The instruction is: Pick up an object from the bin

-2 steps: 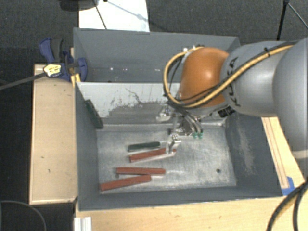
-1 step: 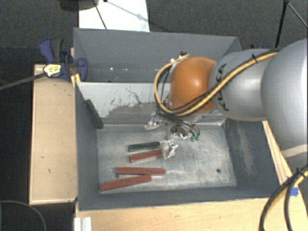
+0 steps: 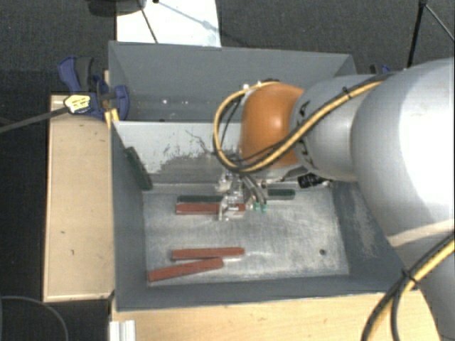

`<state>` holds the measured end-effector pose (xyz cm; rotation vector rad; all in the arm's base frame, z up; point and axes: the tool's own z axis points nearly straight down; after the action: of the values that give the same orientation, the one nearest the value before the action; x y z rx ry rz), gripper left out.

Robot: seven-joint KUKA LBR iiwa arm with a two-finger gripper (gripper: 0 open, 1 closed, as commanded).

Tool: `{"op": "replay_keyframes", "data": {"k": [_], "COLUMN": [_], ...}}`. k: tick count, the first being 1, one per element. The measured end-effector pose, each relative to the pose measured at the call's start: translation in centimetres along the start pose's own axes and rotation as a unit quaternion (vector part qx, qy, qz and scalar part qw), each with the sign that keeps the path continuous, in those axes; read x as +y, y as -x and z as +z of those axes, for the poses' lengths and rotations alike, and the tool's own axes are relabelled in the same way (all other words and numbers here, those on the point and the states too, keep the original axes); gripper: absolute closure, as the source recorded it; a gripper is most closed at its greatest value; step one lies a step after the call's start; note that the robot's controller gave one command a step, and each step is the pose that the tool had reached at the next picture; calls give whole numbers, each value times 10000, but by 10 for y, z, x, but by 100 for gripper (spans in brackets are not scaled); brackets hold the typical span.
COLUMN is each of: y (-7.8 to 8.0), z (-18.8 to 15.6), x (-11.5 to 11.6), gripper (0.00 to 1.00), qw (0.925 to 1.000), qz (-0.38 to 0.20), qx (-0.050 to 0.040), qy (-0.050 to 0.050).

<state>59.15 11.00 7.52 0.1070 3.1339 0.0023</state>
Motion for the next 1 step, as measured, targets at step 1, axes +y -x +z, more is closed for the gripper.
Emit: {"op": "replay_keyframes", "data": {"k": [1], "y": [0], "z": [0], "x": [0], "gripper": [100], "qw": [10000], "qz": [-1], "qx": [0], "qy": [1]}}
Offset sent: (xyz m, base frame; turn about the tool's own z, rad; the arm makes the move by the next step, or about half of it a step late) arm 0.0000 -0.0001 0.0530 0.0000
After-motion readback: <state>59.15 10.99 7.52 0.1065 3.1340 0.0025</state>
